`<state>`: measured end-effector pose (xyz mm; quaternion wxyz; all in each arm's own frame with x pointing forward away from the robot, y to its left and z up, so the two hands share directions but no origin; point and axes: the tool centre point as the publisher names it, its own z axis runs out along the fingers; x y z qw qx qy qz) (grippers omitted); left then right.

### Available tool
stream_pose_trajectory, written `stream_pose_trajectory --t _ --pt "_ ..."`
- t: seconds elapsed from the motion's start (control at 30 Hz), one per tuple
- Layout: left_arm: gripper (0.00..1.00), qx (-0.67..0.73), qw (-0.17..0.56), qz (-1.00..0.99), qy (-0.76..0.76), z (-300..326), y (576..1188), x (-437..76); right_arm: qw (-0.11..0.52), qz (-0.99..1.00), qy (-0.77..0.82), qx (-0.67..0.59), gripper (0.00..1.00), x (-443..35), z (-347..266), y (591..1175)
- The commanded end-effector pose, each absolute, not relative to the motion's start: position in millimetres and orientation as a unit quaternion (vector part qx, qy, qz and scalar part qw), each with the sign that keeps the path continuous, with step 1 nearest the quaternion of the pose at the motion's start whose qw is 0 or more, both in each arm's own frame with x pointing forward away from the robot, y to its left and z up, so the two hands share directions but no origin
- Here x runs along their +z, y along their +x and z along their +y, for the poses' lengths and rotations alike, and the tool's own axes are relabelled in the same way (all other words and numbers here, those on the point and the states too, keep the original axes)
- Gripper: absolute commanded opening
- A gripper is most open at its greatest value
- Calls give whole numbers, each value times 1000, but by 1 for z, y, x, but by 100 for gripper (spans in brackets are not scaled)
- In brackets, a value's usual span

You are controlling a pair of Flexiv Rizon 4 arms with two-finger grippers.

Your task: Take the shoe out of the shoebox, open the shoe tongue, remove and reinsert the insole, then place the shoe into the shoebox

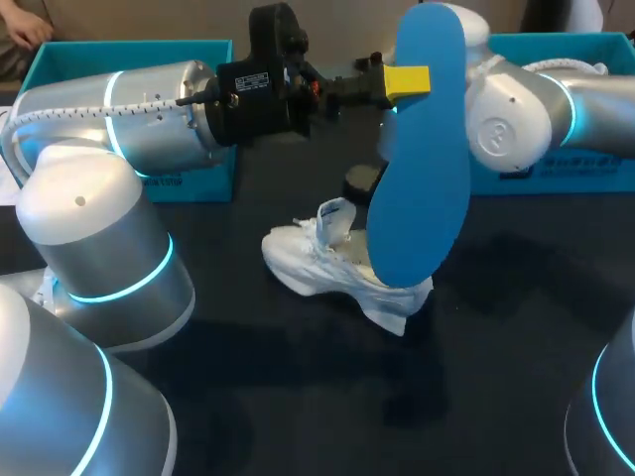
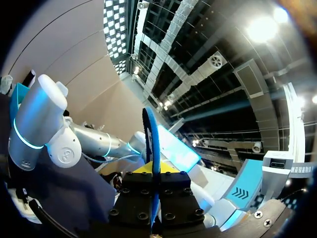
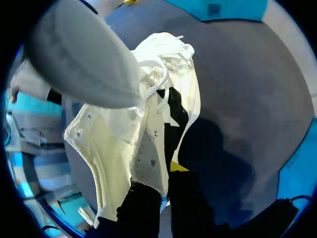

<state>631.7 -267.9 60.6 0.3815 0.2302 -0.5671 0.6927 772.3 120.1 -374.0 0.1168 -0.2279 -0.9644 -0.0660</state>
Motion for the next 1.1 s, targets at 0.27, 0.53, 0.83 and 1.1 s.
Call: stream_pose_trajectory --t 0.27,0.53,0.83,1.1 --pt "0 692 381 -568 231 -268 631 60 132 -897 -405 -114 0 -350 124 754" --pt "0 692 381 -568 231 -268 631 60 132 -862 -472 -131 0 -350 146 746" --pt "0 692 381 -568 231 -268 631 60 114 -830 -523 -157 0 -351 156 729" --pt "0 692 381 -568 231 -268 631 60 114 -830 -523 -157 0 -351 156 729"
